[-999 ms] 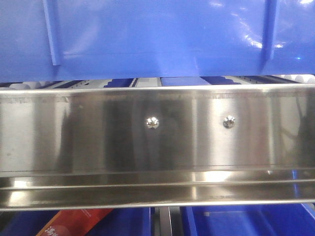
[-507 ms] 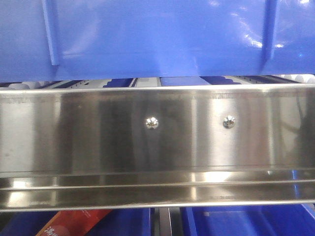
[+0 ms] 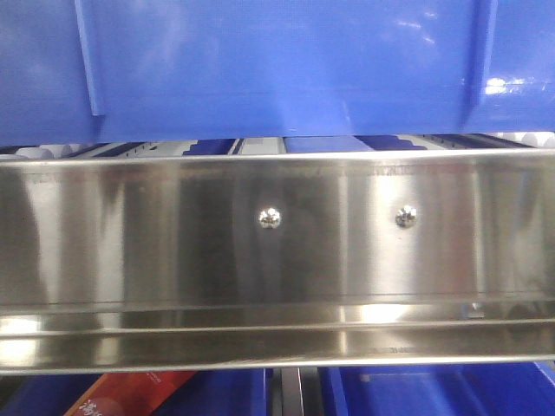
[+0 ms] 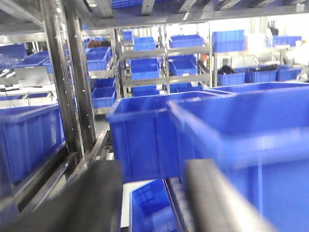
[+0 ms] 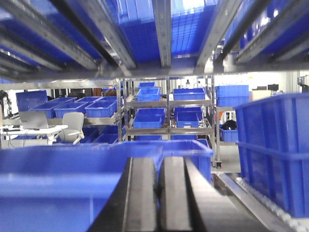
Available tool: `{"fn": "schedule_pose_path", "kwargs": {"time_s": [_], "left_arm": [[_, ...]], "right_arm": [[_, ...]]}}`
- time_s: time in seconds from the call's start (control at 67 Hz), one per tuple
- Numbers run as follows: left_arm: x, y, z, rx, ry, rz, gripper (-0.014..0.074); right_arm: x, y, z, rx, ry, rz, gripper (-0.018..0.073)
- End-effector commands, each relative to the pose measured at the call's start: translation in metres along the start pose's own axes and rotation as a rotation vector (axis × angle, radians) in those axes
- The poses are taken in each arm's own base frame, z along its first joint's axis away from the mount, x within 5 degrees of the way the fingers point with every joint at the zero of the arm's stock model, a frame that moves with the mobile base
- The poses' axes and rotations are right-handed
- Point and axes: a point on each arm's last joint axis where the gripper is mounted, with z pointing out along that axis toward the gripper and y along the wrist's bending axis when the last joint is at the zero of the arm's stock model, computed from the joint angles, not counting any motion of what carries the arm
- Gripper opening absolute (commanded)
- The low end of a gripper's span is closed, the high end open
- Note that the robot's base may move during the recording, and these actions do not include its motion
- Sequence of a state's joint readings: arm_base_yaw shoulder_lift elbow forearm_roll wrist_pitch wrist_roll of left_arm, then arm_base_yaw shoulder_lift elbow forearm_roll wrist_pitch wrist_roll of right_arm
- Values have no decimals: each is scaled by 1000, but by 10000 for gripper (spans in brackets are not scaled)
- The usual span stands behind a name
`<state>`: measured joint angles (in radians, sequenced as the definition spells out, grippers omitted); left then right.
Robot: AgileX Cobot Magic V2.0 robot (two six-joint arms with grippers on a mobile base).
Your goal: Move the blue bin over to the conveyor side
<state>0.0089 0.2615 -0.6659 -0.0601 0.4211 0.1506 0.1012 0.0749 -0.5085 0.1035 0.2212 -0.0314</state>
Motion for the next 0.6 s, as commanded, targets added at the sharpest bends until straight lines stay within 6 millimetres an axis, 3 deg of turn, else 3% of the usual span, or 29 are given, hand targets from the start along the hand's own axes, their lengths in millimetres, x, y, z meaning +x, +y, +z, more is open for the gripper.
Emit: {"fn": "schedule_pose_path", "kwargs": {"time_s": [0.0, 0.179, 0.403, 0.582], "left_arm": [[-14, 2, 14, 7, 30, 4, 395], [-22, -2, 40, 70, 35, -1, 483], [-30, -8, 55, 140, 72, -7, 569], [-49, -13, 70, 202, 206, -23, 571]], "right_arm": [[-9, 1, 8, -1, 15, -7, 120], [-6, 0, 27, 5, 61, -5, 572], [-2, -1, 40, 10, 97, -4, 559], [-27, 1, 50, 3, 128, -5, 559]]}}
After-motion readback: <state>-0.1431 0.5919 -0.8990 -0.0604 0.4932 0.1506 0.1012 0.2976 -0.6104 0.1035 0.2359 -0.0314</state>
